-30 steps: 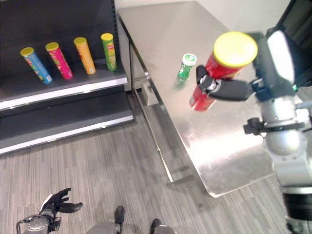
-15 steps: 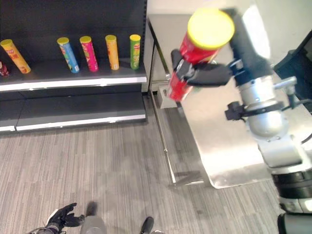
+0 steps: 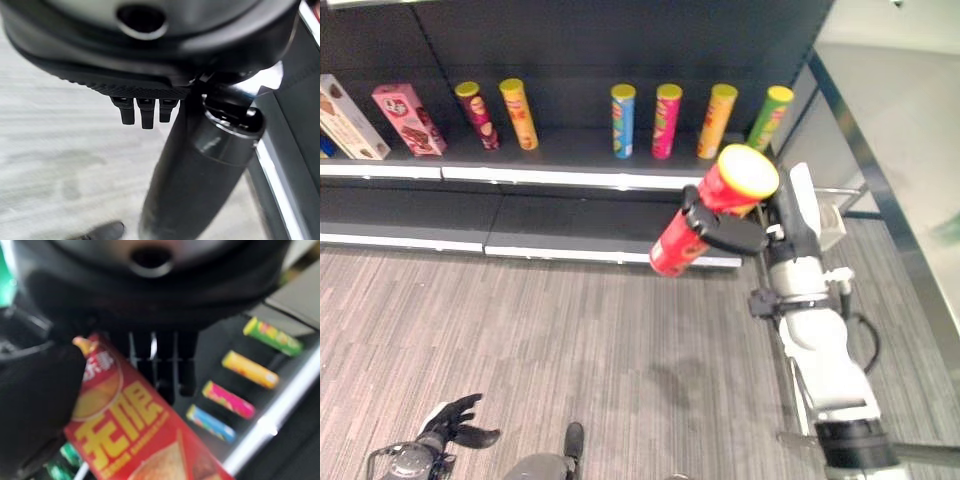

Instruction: Put the goods on the table back onto the shelves and tidy them up.

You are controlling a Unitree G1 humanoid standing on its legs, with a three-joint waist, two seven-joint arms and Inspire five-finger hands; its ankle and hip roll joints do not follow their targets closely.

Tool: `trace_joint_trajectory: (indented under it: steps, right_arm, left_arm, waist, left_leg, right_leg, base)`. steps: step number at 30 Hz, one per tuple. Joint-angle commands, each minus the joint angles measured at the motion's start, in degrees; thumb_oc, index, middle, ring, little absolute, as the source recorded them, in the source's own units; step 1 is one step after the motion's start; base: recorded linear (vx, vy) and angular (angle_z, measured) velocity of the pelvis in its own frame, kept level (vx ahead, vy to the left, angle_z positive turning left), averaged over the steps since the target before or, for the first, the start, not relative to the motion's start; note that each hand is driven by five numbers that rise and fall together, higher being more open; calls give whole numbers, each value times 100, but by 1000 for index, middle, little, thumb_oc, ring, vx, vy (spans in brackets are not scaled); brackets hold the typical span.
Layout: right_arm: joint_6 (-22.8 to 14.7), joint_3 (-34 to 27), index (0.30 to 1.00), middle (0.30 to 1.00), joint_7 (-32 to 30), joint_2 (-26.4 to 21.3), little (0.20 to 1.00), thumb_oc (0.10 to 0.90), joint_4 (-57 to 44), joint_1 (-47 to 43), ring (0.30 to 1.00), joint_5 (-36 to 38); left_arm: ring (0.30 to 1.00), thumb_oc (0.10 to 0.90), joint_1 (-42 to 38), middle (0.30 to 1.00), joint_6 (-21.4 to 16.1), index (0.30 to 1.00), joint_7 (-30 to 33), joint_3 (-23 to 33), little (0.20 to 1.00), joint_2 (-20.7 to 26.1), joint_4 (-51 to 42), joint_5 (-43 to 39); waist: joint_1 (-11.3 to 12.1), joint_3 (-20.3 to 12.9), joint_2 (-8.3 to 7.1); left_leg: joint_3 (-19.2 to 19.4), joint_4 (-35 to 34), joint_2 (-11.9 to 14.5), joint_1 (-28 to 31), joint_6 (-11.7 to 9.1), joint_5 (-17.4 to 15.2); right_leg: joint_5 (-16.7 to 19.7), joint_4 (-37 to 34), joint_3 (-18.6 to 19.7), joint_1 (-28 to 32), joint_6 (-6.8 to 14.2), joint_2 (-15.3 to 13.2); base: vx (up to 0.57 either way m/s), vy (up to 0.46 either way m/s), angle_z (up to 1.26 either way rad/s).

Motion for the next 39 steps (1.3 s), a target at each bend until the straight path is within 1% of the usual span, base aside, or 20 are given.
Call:
trace_joint_trajectory:
  steps: [1,5,9,11,13,15,17,18,20,23,24,25,27,28,29,30,31,34,38,39]
  right_arm:
    - [-484,-561,300,300,-101,-446,300,400,-510,-863,300,155]
    - [-444,-296,300,300,51,-465,300,400,-414,-802,300,129]
    - [-431,-40,300,300,276,-389,300,400,-300,-698,300,252]
    - [-437,133,300,300,490,-232,300,400,-406,-564,300,426]
    - [-421,191,300,300,510,-210,300,400,-366,-552,300,447]
    - [-402,223,300,300,503,-175,300,400,-365,-556,300,412]
    - [-415,256,300,300,485,-175,300,400,-342,-586,300,384]
    - [-411,294,300,300,474,-175,300,400,-331,-613,300,381]
    - [-423,409,300,300,401,-239,300,400,-240,-744,300,355]
    - [-424,378,300,300,340,-286,300,400,-228,-709,300,291]
    - [-369,310,300,300,377,-316,300,400,-300,-601,300,147]
    - [-333,290,300,300,392,-303,300,400,-341,-548,300,58]
    - [-291,231,300,300,434,-227,300,400,-405,-438,300,-46]
    - [-255,338,300,300,449,-108,300,400,-402,-531,300,-157]
    - [-255,347,300,300,447,-103,300,400,-398,-542,300,-161]
    - [-244,501,300,300,421,-1,300,400,-410,-731,300,-235]
    - [-232,540,300,300,435,30,300,400,-441,-762,300,-241]
    - [-262,617,300,300,461,20,300,400,-462,-764,300,-311]
    - [-271,893,300,300,577,-100,300,400,-541,-1032,300,-325]
    - [-290,885,300,300,571,-137,300,400,-543,-986,300,-344]
  left_arm:
    - [900,800,-37,900,-185,900,-39,4,900,-27,-240,5]
    - [900,800,-27,900,-194,900,-89,16,900,-197,-359,-108]
    - [900,800,39,900,-223,900,-200,-126,900,-335,-570,-104]
    - [900,800,62,900,-227,900,-219,-169,900,-383,-834,-252]
    - [900,800,25,900,-224,900,-162,-172,900,-409,-1045,-403]
    - [900,800,45,900,-221,900,-184,-205,900,-440,-1087,-410]
    - [900,800,65,900,-216,900,-187,-238,900,-438,-1071,-360]
    - [900,800,75,900,-211,900,-190,-271,900,-431,-1088,-348]
    - [900,800,62,900,-216,900,-154,-340,900,-355,-1039,-239]
    - [900,800,37,900,-221,900,-131,-373,900,-367,-926,-182]
    - [900,800,46,900,-233,900,-152,-392,900,-370,-887,-55]
    - [900,800,42,900,-243,900,-158,-413,900,-363,-845,58]
    - [900,800,47,900,-264,900,-144,-418,900,-308,-768,200]
    - [900,800,35,900,-250,900,-79,-345,900,-179,-684,284]
    - [900,800,34,900,-251,900,-78,-337,900,-177,-682,285]
    - [900,800,6,900,-225,900,-18,-225,900,-65,-589,250]
    - [900,800,7,900,-216,900,-2,-191,900,-34,-552,257]
    - [900,800,-59,900,-209,900,37,-108,900,42,-424,263]
    - [900,800,-101,900,-249,900,9,-106,900,54,-393,258]
    - [900,800,-117,900,-238,900,-19,-122,900,74,-365,294]
  waist:
    - [-204,-188,-188]
    - [-303,-114,-302]
    - [-314,-147,-375]
    - [-286,-10,-457]
    - [-212,182,-503]
    - [-172,114,-514]
    - [-139,74,-509]
    - [-116,51,-482]
    - [-20,-15,-363]
    - [-30,-76,-300]
    - [-49,-243,-133]
    - [-52,-323,-70]
    - [-66,-398,-87]
    - [-27,-391,-125]
    - [-13,-388,-142]
    - [49,-318,-158]
    - [57,-290,-154]
    - [-37,-146,-140]
    - [-117,14,-93]
    - [-173,37,-120]
  left_leg:
    - [68,-146,25,252,-507,-438]
    - [-73,-146,-134,410,-478,-578]
    - [-133,-79,-155,581,-508,-734]
    - [-103,1436,-174,75,-703,-1002]
    - [74,2624,25,-769,-912,-560]
    - [225,2255,275,-963,-818,-721]
    - [226,1857,427,-957,-806,-657]
    - [196,1481,549,-928,-826,-487]
    - [84,227,1005,-1179,-1032,237]
    - [172,-113,1153,-1275,-1158,389]
    - [263,-146,1171,-1134,-1242,497]
    - [255,-140,1072,-1065,-1227,518]
    - [316,-67,853,-932,-1126,409]
    - [521,-41,631,-741,-932,235]
    - [546,-39,615,-735,-921,229]
    - [763,-52,506,-604,-750,112]
    - [828,-74,464,-546,-691,68]
    - [857,-106,336,-380,-593,-37]
    - [858,-133,280,-273,-596,-136]
    - [799,-128,249,-275,-595,-135]
  right_leg:
    - [149,-1068,-283,-198,-164,921]
    - [466,-1786,-211,-301,-54,1252]
    - [573,-2214,-177,95,-106,1333]
    - [342,-2102,-254,403,-268,1207]
    - [146,-2099,-369,592,-376,1080]
    - [55,-2177,-430,711,-317,1024]
    - [36,-2192,-433,761,-254,982]
    - [1,-2188,-420,790,-228,968]
    - [-200,-2212,-386,966,-111,845]
    - [-289,-2250,-376,1132,-18,729]
    - [-246,-2267,-391,1232,95,635]
    - [-204,-2271,-380,1280,155,509]
    - [-97,-2214,-349,1343,254,224]
    - [57,-1843,-296,1193,300,-104]
    - [49,-1819,-267,1171,311,-128]
    - [200,-1343,-346,901,259,-360]
    - [285,-1187,-394,814,231,-413]
    - [361,-794,-47,421,142,-145]
    - [511,-1535,-200,10,184,108]
    - [464,-1715,-30,4,195,186]
  base:
    - [175,85,-10]
    - [226,21,10]
    - [285,-96,53]
    - [267,-113,36]
    - [156,-26,36]
    - [184,47,32]
    - [192,108,30]
    - [278,208,17]
    - [367,343,-17]
    - [242,290,-16]
    - [359,529,-20]
    - [363,548,-20]
    - [268,472,-23]
    - [174,402,-28]
    - [106,465,-21]
    - [37,284,-11]
    - [57,341,-20]
    - [48,147,-29]
    - [36,1,18]
    - [112,-56,9]
